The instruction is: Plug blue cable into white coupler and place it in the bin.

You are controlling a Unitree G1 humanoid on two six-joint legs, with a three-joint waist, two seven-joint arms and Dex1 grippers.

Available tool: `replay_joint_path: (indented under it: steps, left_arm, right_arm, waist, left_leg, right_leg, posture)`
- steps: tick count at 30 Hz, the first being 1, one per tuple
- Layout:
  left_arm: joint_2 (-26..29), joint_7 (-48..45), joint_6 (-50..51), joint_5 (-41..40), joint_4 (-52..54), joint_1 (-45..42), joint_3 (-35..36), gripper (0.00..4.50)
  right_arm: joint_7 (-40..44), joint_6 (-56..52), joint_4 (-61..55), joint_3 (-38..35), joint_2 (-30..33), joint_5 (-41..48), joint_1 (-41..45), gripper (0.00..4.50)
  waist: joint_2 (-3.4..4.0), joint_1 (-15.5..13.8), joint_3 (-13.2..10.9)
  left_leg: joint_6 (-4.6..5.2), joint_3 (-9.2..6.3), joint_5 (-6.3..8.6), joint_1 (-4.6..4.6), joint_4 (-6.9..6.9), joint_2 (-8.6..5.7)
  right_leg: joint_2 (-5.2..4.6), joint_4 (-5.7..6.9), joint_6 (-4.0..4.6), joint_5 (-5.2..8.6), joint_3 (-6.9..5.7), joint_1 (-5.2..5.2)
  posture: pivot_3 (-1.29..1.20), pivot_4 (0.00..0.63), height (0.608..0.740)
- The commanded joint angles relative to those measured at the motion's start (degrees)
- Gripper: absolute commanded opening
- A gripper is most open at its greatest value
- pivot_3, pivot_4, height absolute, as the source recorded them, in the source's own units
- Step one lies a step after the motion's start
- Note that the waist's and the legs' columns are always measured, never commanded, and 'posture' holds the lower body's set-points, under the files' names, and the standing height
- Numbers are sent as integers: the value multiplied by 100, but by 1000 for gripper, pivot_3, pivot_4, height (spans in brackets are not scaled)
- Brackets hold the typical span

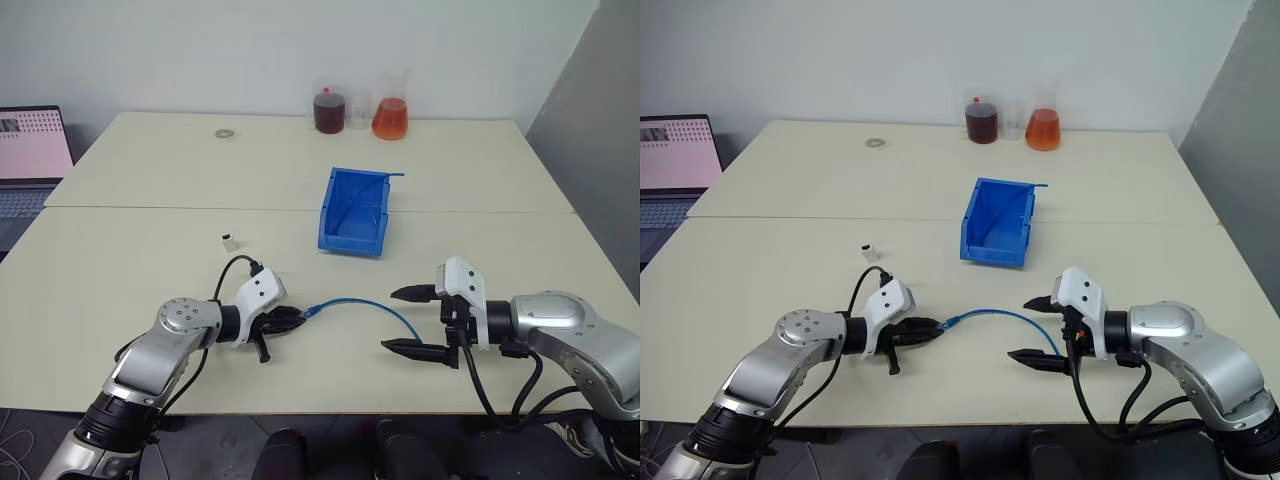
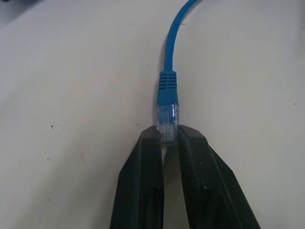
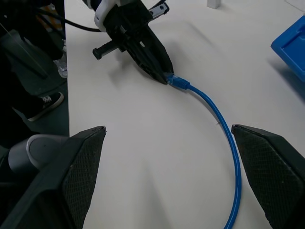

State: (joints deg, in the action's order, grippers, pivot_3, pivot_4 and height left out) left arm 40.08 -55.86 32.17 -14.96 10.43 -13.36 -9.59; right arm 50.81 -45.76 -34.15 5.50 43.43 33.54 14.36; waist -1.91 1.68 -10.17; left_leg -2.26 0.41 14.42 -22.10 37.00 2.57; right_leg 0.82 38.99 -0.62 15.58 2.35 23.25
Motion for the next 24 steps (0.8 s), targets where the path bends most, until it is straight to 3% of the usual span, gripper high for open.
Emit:
replay_joint_path:
  steps: [1, 10, 24]
  left_arm:
    - [-151, -185, 102, -554, 94, -103, 365, 204]
    - [-440, -152, 735, -1446, 197, -972, 729, 201]
    - [-277, -546, 2024, -3102, 541, -1558, 1099, 201]
  right_arm:
    - [-111, -60, -396, -284, -86, 383, -10, 4500]
    - [-153, -614, -620, -600, 76, 1306, -218, 4500]
    - [-1442, -1061, 325, -959, -1206, 2221, 155, 4500]
  waist:
    - [0, 0, -1]
    - [-2, -8, -1]
    - [-7, 17, -4]
  left_leg:
    - [0, 0, 0, -3, 0, 1]
    - [0, -9, 0, -22, 6, -4]
    - [0, -16, 0, -22, 4, -2]
  right_leg:
    - [0, 0, 0, 0, 0, 2]
    - [0, -1, -1, -1, -12, 7]
    - [9, 1, -1, 0, -10, 10]
  posture:
    - [0, 150, 740]
    - [0, 150, 740]
    - [0, 150, 740]
